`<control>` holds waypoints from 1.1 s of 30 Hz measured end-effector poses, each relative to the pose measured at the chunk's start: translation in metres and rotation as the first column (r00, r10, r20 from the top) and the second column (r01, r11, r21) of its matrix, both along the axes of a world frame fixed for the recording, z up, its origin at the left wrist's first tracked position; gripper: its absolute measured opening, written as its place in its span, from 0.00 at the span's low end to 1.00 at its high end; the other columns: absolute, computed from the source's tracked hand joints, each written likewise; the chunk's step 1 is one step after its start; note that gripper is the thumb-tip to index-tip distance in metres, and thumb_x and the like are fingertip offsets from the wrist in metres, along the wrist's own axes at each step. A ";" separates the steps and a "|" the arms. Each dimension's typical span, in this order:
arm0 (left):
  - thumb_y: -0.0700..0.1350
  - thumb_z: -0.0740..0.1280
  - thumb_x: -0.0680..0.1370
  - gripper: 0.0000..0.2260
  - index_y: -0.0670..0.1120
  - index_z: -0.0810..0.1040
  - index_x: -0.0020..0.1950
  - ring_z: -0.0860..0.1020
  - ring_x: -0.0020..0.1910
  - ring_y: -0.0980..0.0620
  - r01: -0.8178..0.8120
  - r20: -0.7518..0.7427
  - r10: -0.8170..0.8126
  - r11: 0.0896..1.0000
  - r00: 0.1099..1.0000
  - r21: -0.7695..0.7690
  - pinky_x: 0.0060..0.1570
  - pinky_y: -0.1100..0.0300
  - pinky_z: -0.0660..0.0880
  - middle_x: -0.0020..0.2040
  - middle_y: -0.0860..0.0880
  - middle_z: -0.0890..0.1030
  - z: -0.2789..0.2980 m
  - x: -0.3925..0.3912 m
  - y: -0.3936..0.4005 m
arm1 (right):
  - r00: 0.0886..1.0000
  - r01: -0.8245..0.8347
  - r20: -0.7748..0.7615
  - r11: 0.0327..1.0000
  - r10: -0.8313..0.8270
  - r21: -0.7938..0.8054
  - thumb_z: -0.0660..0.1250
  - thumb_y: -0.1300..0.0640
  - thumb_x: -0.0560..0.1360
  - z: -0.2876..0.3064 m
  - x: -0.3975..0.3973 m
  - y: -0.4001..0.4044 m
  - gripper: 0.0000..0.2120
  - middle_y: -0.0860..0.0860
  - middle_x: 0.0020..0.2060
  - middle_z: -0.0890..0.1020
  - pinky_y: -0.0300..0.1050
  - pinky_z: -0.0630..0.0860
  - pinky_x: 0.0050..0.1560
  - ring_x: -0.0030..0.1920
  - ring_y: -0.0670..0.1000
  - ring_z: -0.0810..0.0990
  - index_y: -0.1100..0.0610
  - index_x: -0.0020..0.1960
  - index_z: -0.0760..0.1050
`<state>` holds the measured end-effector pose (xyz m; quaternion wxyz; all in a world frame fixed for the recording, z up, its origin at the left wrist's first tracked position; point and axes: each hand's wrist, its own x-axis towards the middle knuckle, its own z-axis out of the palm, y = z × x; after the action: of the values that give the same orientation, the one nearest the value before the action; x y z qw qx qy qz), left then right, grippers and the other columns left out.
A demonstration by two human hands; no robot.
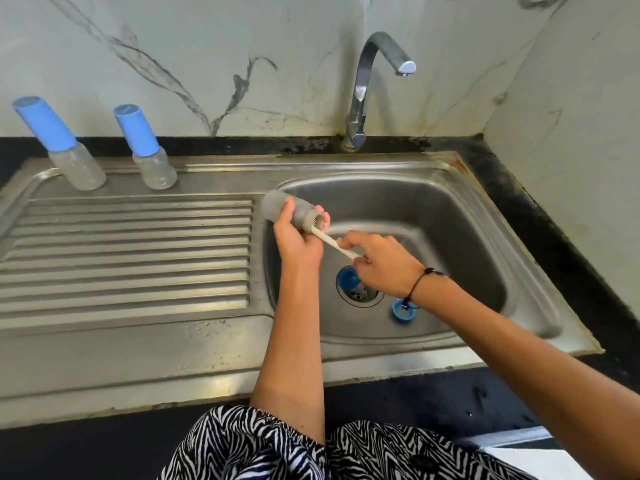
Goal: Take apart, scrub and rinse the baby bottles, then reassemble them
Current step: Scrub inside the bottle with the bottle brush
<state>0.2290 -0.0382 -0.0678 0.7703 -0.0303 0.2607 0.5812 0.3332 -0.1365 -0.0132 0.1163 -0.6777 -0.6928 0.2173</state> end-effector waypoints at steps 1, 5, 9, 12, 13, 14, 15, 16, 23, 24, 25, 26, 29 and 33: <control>0.45 0.65 0.78 0.11 0.40 0.68 0.55 0.73 0.33 0.48 -0.005 0.018 0.005 1.000 1.000 -0.002 0.37 0.56 0.72 0.39 0.42 0.72 0.002 0.000 -0.002 | 0.998 0.017 -0.067 1.000 -0.018 -0.024 0.62 0.63 0.74 -0.001 0.002 -0.002 0.16 0.52 0.45 0.81 0.38 0.72 0.39 0.38 0.52 0.78 0.53 0.61 0.72; 0.45 0.65 0.77 0.12 0.39 0.68 0.55 0.74 0.33 0.47 -0.023 0.111 0.025 1.000 0.993 -0.018 0.39 0.55 0.73 0.40 0.41 0.73 0.005 -0.003 -0.007 | 0.956 0.047 -0.280 0.989 -0.086 -0.141 0.65 0.62 0.74 0.000 0.011 -0.009 0.14 0.54 0.27 0.74 0.38 0.66 0.17 0.16 0.47 0.65 0.50 0.56 0.69; 0.45 0.66 0.76 0.14 0.38 0.68 0.56 0.74 0.33 0.47 -0.040 0.148 0.042 0.999 0.988 -0.020 0.38 0.55 0.72 0.39 0.40 0.73 0.010 -0.006 -0.011 | 0.887 0.033 -0.443 0.975 -0.130 -0.221 0.62 0.63 0.76 0.004 0.022 -0.008 0.12 0.54 0.24 0.74 0.38 0.66 0.18 0.18 0.50 0.66 0.50 0.56 0.71; 0.46 0.64 0.78 0.12 0.38 0.69 0.52 0.73 0.33 0.47 -0.073 0.155 0.073 0.997 0.985 -0.003 0.39 0.55 0.71 0.35 0.41 0.74 0.013 -0.013 -0.008 | 0.835 -0.004 -0.528 0.959 -0.153 -0.285 0.59 0.62 0.80 0.007 0.035 -0.010 0.09 0.56 0.23 0.74 0.39 0.65 0.18 0.17 0.51 0.66 0.50 0.55 0.72; 0.46 0.63 0.78 0.11 0.38 0.69 0.51 0.73 0.33 0.47 -0.076 0.137 0.075 0.997 0.988 0.005 0.40 0.55 0.71 0.33 0.41 0.74 0.014 -0.015 -0.007 | 0.837 -0.013 -0.525 0.953 -0.156 -0.303 0.57 0.61 0.81 0.008 0.039 -0.011 0.09 0.56 0.23 0.74 0.39 0.65 0.18 0.17 0.51 0.67 0.50 0.54 0.72; 0.46 0.63 0.78 0.11 0.38 0.69 0.52 0.74 0.33 0.47 -0.078 0.121 0.075 0.997 0.990 0.016 0.42 0.55 0.71 0.33 0.41 0.75 0.013 -0.016 -0.005 | 0.852 -0.010 -0.500 0.950 -0.156 -0.312 0.56 0.61 0.81 0.009 0.042 -0.010 0.09 0.57 0.23 0.74 0.39 0.65 0.19 0.17 0.51 0.67 0.50 0.53 0.72; 0.46 0.64 0.78 0.12 0.38 0.69 0.54 0.74 0.33 0.47 -0.078 0.111 0.074 0.996 0.991 0.032 0.42 0.55 0.72 0.34 0.41 0.75 0.014 -0.015 -0.005 | 0.879 0.009 -0.452 0.953 -0.153 -0.304 0.55 0.60 0.81 0.009 0.044 -0.009 0.08 0.56 0.24 0.75 0.39 0.65 0.20 0.17 0.50 0.67 0.52 0.52 0.72; 0.45 0.64 0.77 0.14 0.38 0.69 0.58 0.75 0.34 0.47 -0.078 0.098 0.074 0.996 0.992 0.044 0.42 0.54 0.73 0.36 0.40 0.76 0.013 -0.014 -0.005 | 0.917 0.040 -0.372 0.960 -0.145 -0.277 0.54 0.59 0.81 0.008 0.044 -0.007 0.08 0.55 0.24 0.75 0.39 0.65 0.20 0.17 0.50 0.68 0.53 0.50 0.71; 0.45 0.64 0.78 0.13 0.39 0.69 0.57 0.75 0.34 0.47 -0.012 0.062 0.005 0.994 0.998 0.113 0.39 0.55 0.74 0.38 0.41 0.74 0.012 0.001 -0.005 | 0.987 0.111 0.115 0.994 -0.113 0.026 0.54 0.55 0.80 0.001 0.021 0.004 0.10 0.56 0.36 0.77 0.52 0.75 0.41 0.39 0.59 0.76 0.58 0.46 0.72; 0.45 0.64 0.78 0.11 0.39 0.70 0.56 0.75 0.34 0.47 0.028 0.054 -0.036 0.990 0.998 0.139 0.39 0.56 0.74 0.39 0.42 0.74 0.014 0.007 -0.008 | 0.986 0.110 0.115 0.991 -0.118 0.078 0.55 0.57 0.80 0.002 0.016 0.006 0.11 0.57 0.37 0.77 0.53 0.74 0.41 0.39 0.60 0.76 0.60 0.46 0.73; 0.45 0.63 0.78 0.11 0.38 0.71 0.55 0.75 0.35 0.48 0.066 0.040 -0.074 0.985 0.996 0.162 0.39 0.56 0.74 0.39 0.42 0.74 0.017 0.012 -0.011 | 0.984 0.111 0.123 0.987 -0.125 0.117 0.55 0.58 0.79 0.004 0.012 0.008 0.12 0.59 0.38 0.78 0.53 0.74 0.41 0.39 0.60 0.76 0.62 0.46 0.74; 0.45 0.63 0.78 0.11 0.38 0.71 0.54 0.75 0.35 0.48 0.092 0.027 -0.098 0.980 0.995 0.176 0.39 0.56 0.75 0.39 0.42 0.74 0.020 0.017 -0.013 | 0.982 0.113 0.136 0.985 -0.130 0.129 0.55 0.59 0.79 0.006 0.008 0.011 0.12 0.60 0.38 0.79 0.53 0.75 0.39 0.39 0.61 0.76 0.63 0.46 0.75; 0.45 0.63 0.78 0.11 0.38 0.71 0.55 0.75 0.36 0.48 0.115 0.034 -0.124 0.972 0.992 0.204 0.40 0.56 0.75 0.40 0.42 0.75 0.024 0.021 -0.013 | 0.986 0.167 0.013 0.985 -0.167 -0.029 0.53 0.60 0.80 0.014 0.006 0.015 0.13 0.58 0.32 0.75 0.40 0.67 0.20 0.29 0.56 0.73 0.63 0.45 0.74; 0.46 0.64 0.76 0.14 0.37 0.70 0.55 0.76 0.37 0.47 0.108 0.082 -0.135 0.955 0.987 0.275 0.41 0.55 0.77 0.43 0.41 0.75 0.026 0.020 -0.014 | 0.617 0.145 -0.643 0.868 -0.454 -0.474 0.50 0.60 0.80 0.020 0.012 0.012 0.13 0.52 0.24 0.67 0.35 0.62 0.15 0.16 0.46 0.63 0.62 0.43 0.70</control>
<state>0.2486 -0.0523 -0.0421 0.8136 0.0619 0.1418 0.5604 0.3455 -0.1249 0.0063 0.2885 -0.6480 -0.4045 0.5772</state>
